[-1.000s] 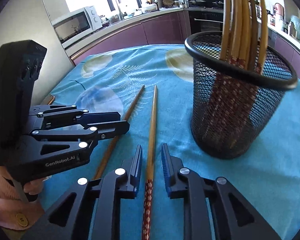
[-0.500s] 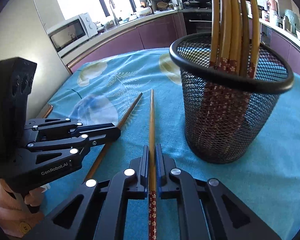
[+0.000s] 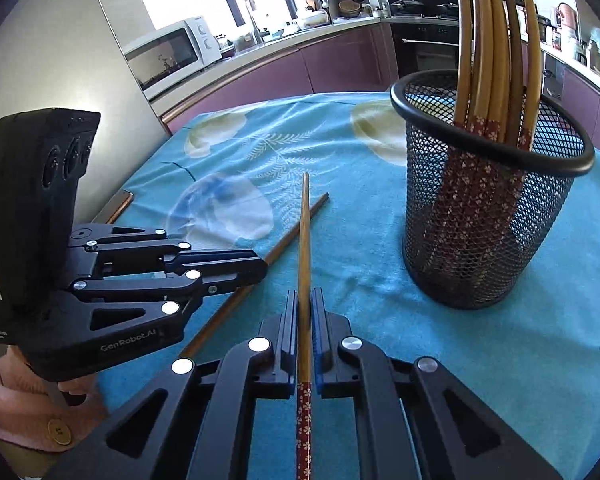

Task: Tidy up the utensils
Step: 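Lift the left tool's chopstick toward the holder while the right tool lifts its own, then carry the left tool's chopstick upright over the mesh holder while the right tool follows with its own, then lower both held chopsticks into the mesh holder among the others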

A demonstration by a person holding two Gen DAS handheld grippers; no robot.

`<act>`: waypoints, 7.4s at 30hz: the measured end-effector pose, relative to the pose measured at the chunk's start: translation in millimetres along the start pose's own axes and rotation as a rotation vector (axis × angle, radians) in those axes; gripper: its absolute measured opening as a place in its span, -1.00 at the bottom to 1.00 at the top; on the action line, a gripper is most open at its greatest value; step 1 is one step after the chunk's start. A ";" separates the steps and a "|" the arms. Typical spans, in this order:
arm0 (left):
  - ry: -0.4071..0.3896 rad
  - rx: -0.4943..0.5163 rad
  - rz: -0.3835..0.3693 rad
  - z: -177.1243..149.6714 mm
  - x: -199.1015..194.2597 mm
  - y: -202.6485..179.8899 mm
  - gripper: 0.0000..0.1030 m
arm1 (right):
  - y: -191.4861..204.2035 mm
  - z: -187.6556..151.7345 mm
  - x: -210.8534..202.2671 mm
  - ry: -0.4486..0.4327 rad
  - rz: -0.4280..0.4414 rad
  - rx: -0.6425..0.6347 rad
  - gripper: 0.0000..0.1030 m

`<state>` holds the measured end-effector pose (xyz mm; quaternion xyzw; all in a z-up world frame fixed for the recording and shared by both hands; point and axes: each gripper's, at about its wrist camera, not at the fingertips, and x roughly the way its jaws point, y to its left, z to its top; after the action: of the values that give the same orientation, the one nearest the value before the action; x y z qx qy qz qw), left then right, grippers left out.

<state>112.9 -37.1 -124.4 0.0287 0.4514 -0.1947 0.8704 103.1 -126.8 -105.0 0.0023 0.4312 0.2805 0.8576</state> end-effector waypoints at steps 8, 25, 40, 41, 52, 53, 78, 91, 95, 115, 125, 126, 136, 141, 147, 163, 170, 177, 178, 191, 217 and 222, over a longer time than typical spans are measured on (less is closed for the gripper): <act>0.002 0.027 0.022 -0.1 2.8 -4.9 -0.68 | 2.9 -0.4 6.2 0.007 -0.026 -0.026 -0.78; -0.053 0.011 -0.008 3.6 -13.8 -10.7 -0.84 | -0.8 1.9 -26.9 -0.103 0.013 -0.007 -0.88; -0.122 0.002 -0.056 11.0 -40.1 -11.2 -0.85 | 0.9 4.9 -53.0 -0.185 0.020 -0.009 -0.88; -0.126 0.000 -0.064 11.5 -41.8 -10.8 -0.85 | 0.3 4.9 -54.9 -0.191 0.019 -0.008 -0.88; -0.178 -0.020 -0.130 18.7 -64.2 -6.1 -0.85 | -6.0 6.0 -80.2 -0.257 0.014 0.000 -0.88; -0.181 -0.020 -0.136 19.2 -66.4 -6.3 -0.85 | -6.3 6.6 -82.0 -0.262 0.014 0.000 -0.88; -0.210 0.047 -0.190 19.4 -82.4 -21.9 -0.85 | 12.7 6.1 -82.1 -0.264 0.053 -0.070 -0.88; -0.200 0.043 -0.191 21.0 -77.0 -23.8 -0.86 | 2.9 3.3 -88.8 -0.276 0.031 -0.044 -0.88; -0.206 0.041 -0.188 23.8 -78.1 -24.0 -0.86 | -1.7 4.2 -93.4 -0.289 0.015 -0.029 -0.88; -0.284 0.058 -0.186 38.0 -99.1 -28.8 -0.86 | -13.8 12.8 -126.5 -0.391 -0.042 -0.018 -0.88; -0.307 0.067 -0.186 44.8 -104.7 -34.5 -0.86 | -17.0 16.0 -134.2 -0.415 -0.057 -0.024 -0.88; -0.308 0.068 -0.186 45.3 -105.5 -34.8 -0.86 | -17.2 15.9 -134.9 -0.417 -0.058 -0.024 -0.88; -0.334 0.080 -0.180 52.9 -111.0 -37.4 -0.86 | -16.8 14.6 -142.0 -0.441 -0.071 -0.029 -0.88; -0.353 0.091 -0.179 57.5 -114.7 -40.0 -0.86 | -16.1 14.9 -146.1 -0.454 -0.079 -0.033 -0.88; -0.369 0.101 -0.179 60.8 -119.5 -42.9 -0.86 | -14.4 15.5 -149.4 -0.463 -0.084 -0.034 -0.88; -0.396 0.120 -0.170 72.1 -126.3 -49.0 -0.86 | -11.3 18.2 -155.0 -0.488 -0.085 -0.045 -0.88; -0.420 0.128 -0.169 76.3 -133.6 -50.5 -0.86 | -9.7 20.4 -161.8 -0.506 -0.093 -0.054 -0.88; -0.449 0.142 -0.170 81.3 -140.2 -51.9 -0.86 | -7.9 24.2 -166.8 -0.519 -0.092 -0.061 -0.88; -0.453 0.143 -0.170 81.5 -141.2 -52.7 -0.86 | -7.9 24.4 -167.5 -0.521 -0.092 -0.061 -0.88; -0.503 0.153 -0.176 86.8 -150.6 -55.5 -0.86 | -6.5 30.9 -173.3 -0.545 -0.096 -0.066 -0.88; -0.609 0.183 -0.147 98.7 -156.2 -62.6 -0.86 | -5.3 41.6 -174.6 -0.568 -0.132 -0.060 -0.88; -0.612 0.169 -0.161 101.2 -152.7 -62.3 -0.86 | -6.2 45.6 -167.9 -0.557 -0.143 -0.051 -0.88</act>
<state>89.7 -69.6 64.9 0.0055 0.1521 -0.2992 0.9420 60.9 -202.3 46.1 0.0275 0.1710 0.2187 0.9603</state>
